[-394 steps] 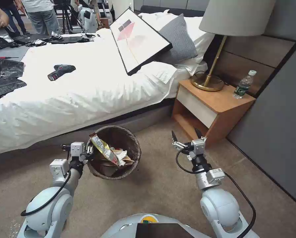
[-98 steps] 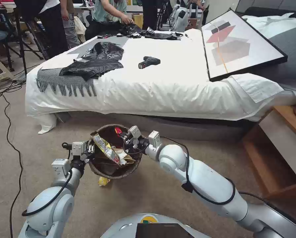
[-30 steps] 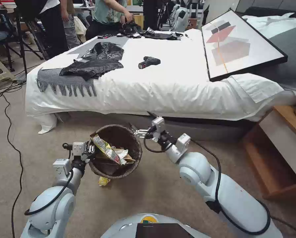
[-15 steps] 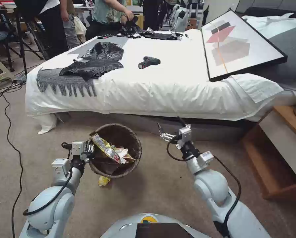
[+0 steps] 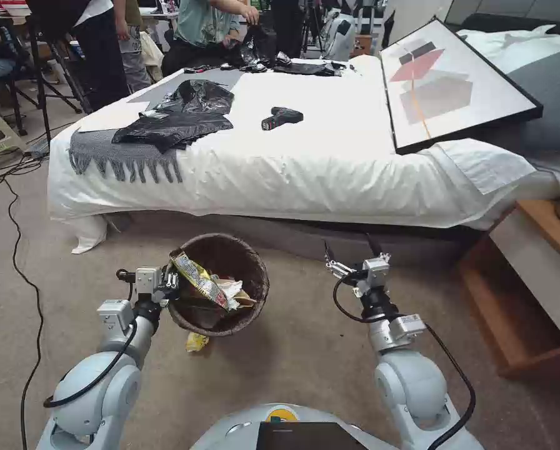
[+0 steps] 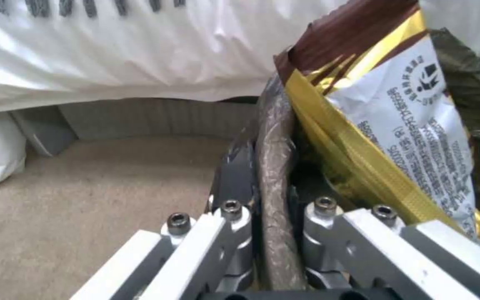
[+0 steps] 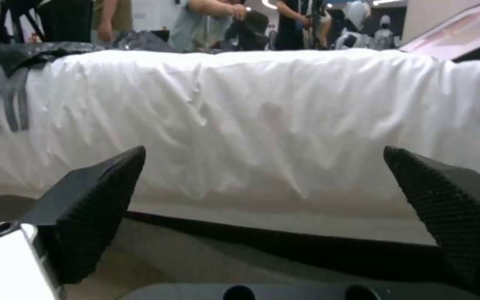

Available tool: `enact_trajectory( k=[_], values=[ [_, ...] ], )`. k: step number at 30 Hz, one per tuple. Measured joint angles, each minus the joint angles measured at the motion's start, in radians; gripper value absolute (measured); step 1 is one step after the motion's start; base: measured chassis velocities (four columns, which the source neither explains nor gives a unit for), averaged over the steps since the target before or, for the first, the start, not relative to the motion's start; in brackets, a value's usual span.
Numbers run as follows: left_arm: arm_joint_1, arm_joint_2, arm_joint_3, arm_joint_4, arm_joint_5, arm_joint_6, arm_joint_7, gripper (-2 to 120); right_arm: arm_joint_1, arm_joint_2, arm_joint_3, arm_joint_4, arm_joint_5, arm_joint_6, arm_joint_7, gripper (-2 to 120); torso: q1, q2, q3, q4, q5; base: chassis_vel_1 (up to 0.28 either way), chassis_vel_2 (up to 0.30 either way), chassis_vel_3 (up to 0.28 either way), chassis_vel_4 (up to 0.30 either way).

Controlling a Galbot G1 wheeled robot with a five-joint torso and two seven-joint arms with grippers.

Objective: Pick up the trash bin, then pick up the garbage from the floor and place it into the trash bin.

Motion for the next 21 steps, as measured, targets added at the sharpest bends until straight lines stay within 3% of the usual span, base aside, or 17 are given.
enact_trajectory(
  k=[21],
  values=[
    [0.008,0.003,-0.001,-0.016,-0.005,0.02,0.0,5,-0.004,-0.019,0.004,-0.009,0.007,-0.004,0.027,100,0.0,0.0,0.0,0.0,0.0001,0.005,0.006,0.007,0.004]
  ],
)
